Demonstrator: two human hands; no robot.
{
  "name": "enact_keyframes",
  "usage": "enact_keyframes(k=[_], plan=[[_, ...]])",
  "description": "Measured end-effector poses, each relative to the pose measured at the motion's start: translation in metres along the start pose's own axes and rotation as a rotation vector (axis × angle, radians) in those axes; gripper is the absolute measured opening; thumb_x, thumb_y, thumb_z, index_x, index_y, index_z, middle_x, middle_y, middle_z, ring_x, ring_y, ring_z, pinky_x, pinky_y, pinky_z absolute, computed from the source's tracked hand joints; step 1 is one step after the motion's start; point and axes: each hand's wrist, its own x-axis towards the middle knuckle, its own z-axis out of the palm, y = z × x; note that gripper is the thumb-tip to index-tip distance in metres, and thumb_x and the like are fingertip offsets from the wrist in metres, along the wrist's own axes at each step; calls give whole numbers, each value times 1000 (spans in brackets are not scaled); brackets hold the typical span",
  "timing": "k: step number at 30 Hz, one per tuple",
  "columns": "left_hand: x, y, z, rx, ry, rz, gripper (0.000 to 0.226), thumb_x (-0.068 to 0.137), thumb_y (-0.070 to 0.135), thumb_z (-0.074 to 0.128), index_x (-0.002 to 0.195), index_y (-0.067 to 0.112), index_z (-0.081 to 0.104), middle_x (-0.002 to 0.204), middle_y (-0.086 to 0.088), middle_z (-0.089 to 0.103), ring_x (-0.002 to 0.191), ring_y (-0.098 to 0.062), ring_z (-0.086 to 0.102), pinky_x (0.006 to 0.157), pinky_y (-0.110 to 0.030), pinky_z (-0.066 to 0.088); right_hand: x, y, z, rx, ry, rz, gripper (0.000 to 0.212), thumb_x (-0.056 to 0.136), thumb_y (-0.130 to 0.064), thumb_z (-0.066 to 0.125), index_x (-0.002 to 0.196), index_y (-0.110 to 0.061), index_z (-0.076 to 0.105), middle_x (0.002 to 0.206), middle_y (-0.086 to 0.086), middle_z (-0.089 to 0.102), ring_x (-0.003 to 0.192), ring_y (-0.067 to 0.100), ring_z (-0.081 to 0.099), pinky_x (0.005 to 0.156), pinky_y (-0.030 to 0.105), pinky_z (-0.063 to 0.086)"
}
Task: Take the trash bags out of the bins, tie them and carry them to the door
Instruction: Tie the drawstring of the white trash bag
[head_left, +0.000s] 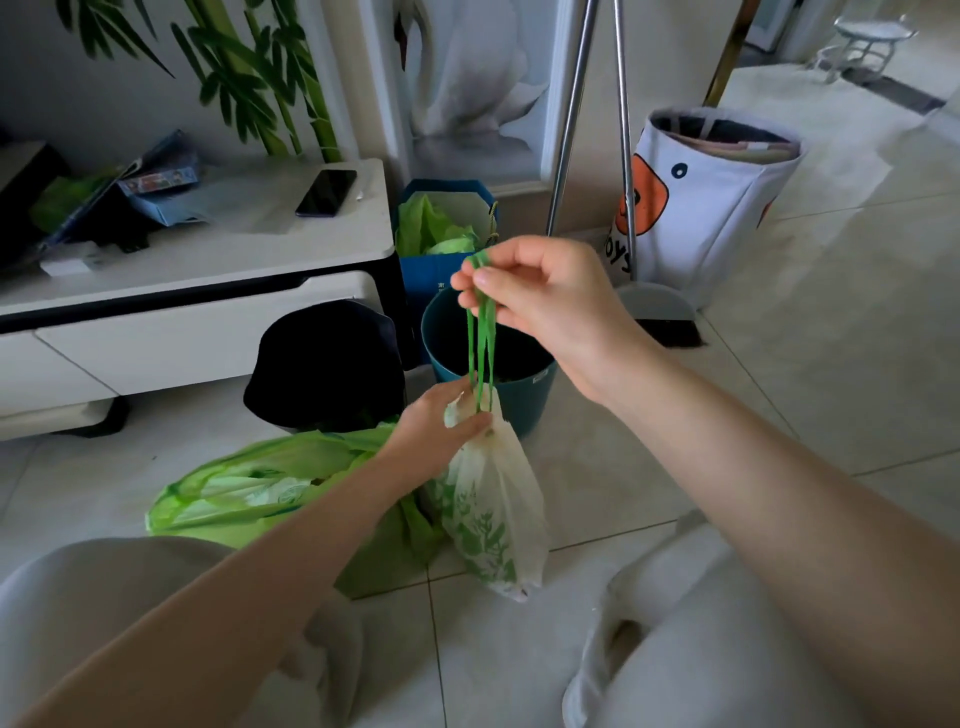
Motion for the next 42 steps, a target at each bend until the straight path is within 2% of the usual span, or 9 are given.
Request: enact_keyframes(k=[3, 10, 12, 19, 28, 32, 36, 39, 42], plan=[[-15, 6, -13, -102, 168, 73, 30, 85, 25, 69, 115, 21, 70, 118, 6, 66, 109, -9, 59, 103, -39, 45, 1, 0, 11, 22, -21, -1, 16, 91, 5, 54, 104, 10, 64, 95, 17, 71, 84, 22, 68, 86, 35, 57], [-27, 23, -24, -97, 88, 11, 20, 78, 29, 76, 97, 25, 75, 86, 11, 68, 80, -16, 60, 81, -37, 50, 1, 2, 20, 64, 1, 16, 17, 90, 4, 56, 105, 8, 65, 99, 21, 72, 93, 30, 70, 89, 39, 56], [-27, 15, -21, -62, 72, 6, 13, 77, 31, 77, 88, 25, 77, 76, 16, 68, 73, -6, 60, 74, -30, 48, -1, 3, 22, 45, -13, 8, 16, 90, 2, 58, 103, 8, 66, 97, 18, 73, 95, 32, 70, 90, 43, 55], [-17, 1, -18, -264, 86, -112, 8, 77, 29, 77, 84, 25, 78, 76, 11, 73, 74, -1, 64, 64, -11, 44, 1, 9, 9, -95, 7, -60, 14, 89, -4, 61, 98, 6, 68, 91, 16, 74, 86, 27, 72, 84, 50, 56], [-12, -7, -17, -524, 117, -267, 14, 82, 27, 73, 76, 16, 79, 89, -9, 75, 78, -12, 64, 82, -26, 56, 13, 22, -22, -417, 203, -174, 21, 91, -15, 57, 81, -4, 70, 77, 7, 73, 71, 20, 71, 73, 37, 61], [-8, -8, -17, -379, 98, -197, 17, 85, 28, 70, 72, 20, 78, 81, 3, 76, 88, -13, 68, 85, -26, 54, 5, 24, -17, -715, 203, -387, 23, 90, -24, 56, 80, -9, 68, 72, 1, 72, 63, 15, 65, 67, 37, 53], [-6, -2, -15, -262, -24, -118, 22, 89, 21, 65, 70, 30, 73, 90, 7, 75, 94, -12, 68, 87, -26, 53, -2, 22, -7, -760, 132, -523, 20, 92, -20, 55, 82, -5, 66, 69, 7, 68, 59, 20, 60, 58, 28, 46], [-7, 2, -12, -66, -176, -24, 15, 90, 22, 61, 91, 29, 75, 99, 6, 73, 95, -15, 66, 91, -35, 53, -1, 23, -4, -725, 124, -525, 19, 92, -17, 57, 82, -4, 66, 69, 8, 68, 58, 17, 56, 54, 17, 40], [-11, 6, -10, 68, -239, 66, 21, 91, 23, 59, 108, 23, 71, 102, 4, 68, 95, -11, 62, 91, -36, 51, 2, 26, -5, -636, 138, -455, 17, 91, -16, 57, 83, -4, 66, 70, 1, 68, 59, 13, 60, 59, 26, 51]])
